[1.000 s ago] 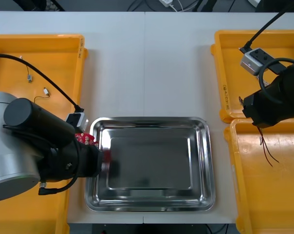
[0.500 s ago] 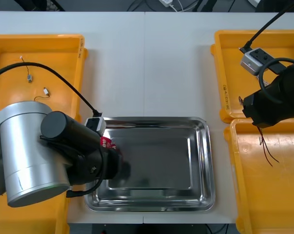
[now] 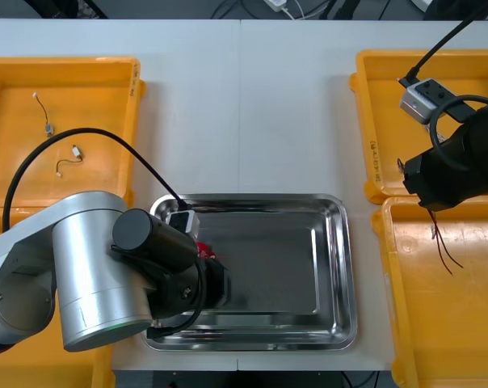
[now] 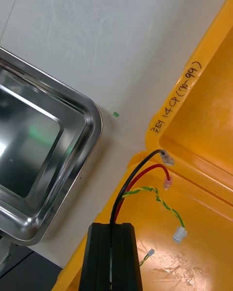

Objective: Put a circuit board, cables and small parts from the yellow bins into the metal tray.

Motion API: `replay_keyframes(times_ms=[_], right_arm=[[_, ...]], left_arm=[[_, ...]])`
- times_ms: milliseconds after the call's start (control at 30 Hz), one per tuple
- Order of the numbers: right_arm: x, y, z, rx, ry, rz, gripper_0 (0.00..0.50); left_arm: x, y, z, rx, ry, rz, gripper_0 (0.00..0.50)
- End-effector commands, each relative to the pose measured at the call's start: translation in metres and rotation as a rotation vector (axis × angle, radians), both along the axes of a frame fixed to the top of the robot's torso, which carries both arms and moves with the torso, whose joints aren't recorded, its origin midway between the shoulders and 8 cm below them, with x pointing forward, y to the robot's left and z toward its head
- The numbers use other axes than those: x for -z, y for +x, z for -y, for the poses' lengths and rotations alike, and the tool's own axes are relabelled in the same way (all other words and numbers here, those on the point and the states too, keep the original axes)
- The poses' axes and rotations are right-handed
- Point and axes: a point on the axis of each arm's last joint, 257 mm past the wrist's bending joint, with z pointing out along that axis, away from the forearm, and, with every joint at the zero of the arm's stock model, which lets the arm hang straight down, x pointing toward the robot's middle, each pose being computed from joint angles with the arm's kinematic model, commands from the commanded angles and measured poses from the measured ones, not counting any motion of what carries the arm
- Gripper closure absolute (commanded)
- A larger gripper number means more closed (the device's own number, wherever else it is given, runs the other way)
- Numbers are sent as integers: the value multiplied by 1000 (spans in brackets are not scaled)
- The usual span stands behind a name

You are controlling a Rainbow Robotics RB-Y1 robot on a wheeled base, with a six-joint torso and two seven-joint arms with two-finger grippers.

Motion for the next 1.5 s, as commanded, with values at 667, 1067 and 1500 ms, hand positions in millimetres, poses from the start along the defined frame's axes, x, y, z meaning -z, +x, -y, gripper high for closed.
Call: replay_keyframes(times_ms=[667, 1067, 1500], right_arm=[[-12, 6, -13, -4, 12, 50, 500], [-10, 8, -10, 10, 13, 43, 500], [-9, 6, -12, 3, 16, 35, 500]], left_arm=[[19, -13, 40, -39, -85, -60, 500], [22, -15, 41, -37, -87, -65, 496], [26, -20, 41, -37, -83, -79, 0]])
